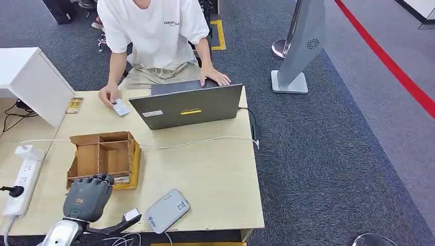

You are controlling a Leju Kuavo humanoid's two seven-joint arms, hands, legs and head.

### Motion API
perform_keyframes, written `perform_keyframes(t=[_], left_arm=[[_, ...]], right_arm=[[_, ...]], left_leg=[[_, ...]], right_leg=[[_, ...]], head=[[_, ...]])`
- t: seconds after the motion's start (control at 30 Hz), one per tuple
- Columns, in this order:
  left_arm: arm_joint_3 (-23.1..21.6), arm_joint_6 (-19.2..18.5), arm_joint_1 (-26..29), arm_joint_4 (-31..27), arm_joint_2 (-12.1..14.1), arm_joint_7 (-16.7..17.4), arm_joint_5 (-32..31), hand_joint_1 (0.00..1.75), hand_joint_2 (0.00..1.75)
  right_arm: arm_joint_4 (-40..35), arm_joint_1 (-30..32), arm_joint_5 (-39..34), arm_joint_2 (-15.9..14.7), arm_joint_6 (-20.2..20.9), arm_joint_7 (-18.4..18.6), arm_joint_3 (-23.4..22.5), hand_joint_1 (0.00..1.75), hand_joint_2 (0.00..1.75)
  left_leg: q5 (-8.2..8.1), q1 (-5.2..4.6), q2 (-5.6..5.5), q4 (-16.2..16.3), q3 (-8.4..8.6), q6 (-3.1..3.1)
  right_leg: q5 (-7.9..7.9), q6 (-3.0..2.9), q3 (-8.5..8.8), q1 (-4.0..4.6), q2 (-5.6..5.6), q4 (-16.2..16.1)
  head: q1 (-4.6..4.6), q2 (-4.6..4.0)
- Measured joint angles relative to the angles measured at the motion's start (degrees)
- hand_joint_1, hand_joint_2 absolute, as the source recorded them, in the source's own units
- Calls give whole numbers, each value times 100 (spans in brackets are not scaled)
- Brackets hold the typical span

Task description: Pass the card to the sensor for recognition and then transmit it.

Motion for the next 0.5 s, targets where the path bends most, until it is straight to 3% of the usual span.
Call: perform_keyframes(t=[0.2, 0.33, 0.5], left_arm=[[0, -37, 0, 0, 0, -42, 46, 175, 175], [0, 223, 0, 0, -24, -44, -48, 175, 175], [0, 271, 0, -2, -59, -31, -98, 175, 175]], right_arm=[[0, -1, 9, -2, 0, -24, 0, 0, 175], [0, -3, 15, 0, -9, -24, 0, 0, 175], [0, -4, 18, 0, -9, -24, 0, 0, 175]], left_leg=[[0, 0, 0, 0, 0, 0], [0, 0, 0, 0, 0, 0], [0, 0, 0, 0, 0, 0]], right_leg=[[0, 0, 0, 0, 0, 0], [0, 0, 0, 0, 0, 0], [0, 0, 0, 0, 0, 0]], head=[[0, 0], [0, 0], [2, 0]])
